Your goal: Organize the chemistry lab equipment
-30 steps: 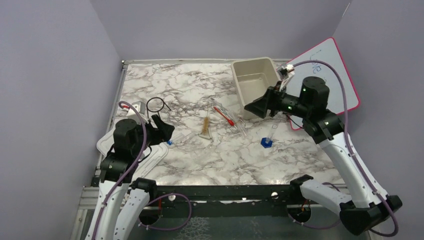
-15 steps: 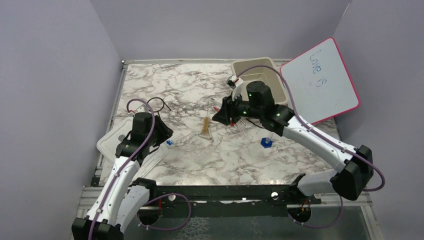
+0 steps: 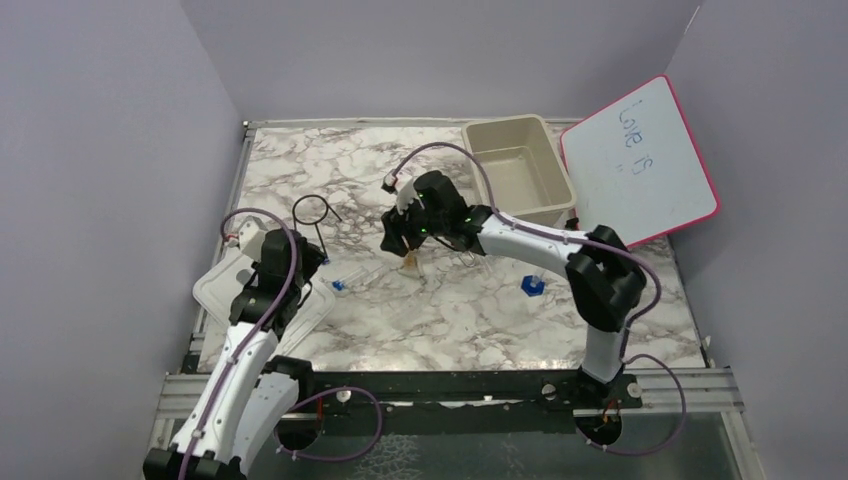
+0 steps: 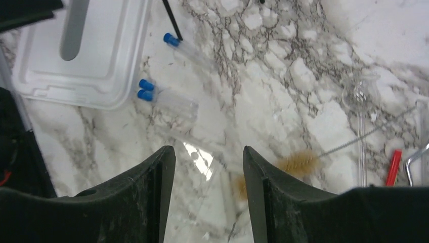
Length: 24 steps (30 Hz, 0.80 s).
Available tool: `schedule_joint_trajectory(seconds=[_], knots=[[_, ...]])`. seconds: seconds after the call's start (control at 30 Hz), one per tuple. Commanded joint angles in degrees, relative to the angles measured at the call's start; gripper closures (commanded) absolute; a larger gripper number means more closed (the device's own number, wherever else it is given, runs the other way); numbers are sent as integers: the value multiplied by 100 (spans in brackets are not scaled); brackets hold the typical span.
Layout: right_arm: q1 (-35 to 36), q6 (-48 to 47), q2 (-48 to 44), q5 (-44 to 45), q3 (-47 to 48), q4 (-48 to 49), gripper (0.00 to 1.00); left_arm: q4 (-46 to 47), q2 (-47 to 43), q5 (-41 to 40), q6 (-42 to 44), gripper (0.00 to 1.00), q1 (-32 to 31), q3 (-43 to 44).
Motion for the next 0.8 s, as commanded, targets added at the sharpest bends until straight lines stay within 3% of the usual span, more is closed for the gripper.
schedule_joint_trajectory(seconds=[0.0,0.2,0.33,0.77], knots=[[72,-889,885,-421,883,488,42,-166,-515,-769,529,42,-32,691],[183,-1504,2168,-795,2054,512,39,-323,-361,-718,1148,34,-32,1403],[339,-2011,3010,-946,3227,-343,39,-320,-276,-894,1351,32,-31,1733],[576,-2907,3654,-991,3770,-827,46,-236,-286,-1263,2094,25,-31,2575]])
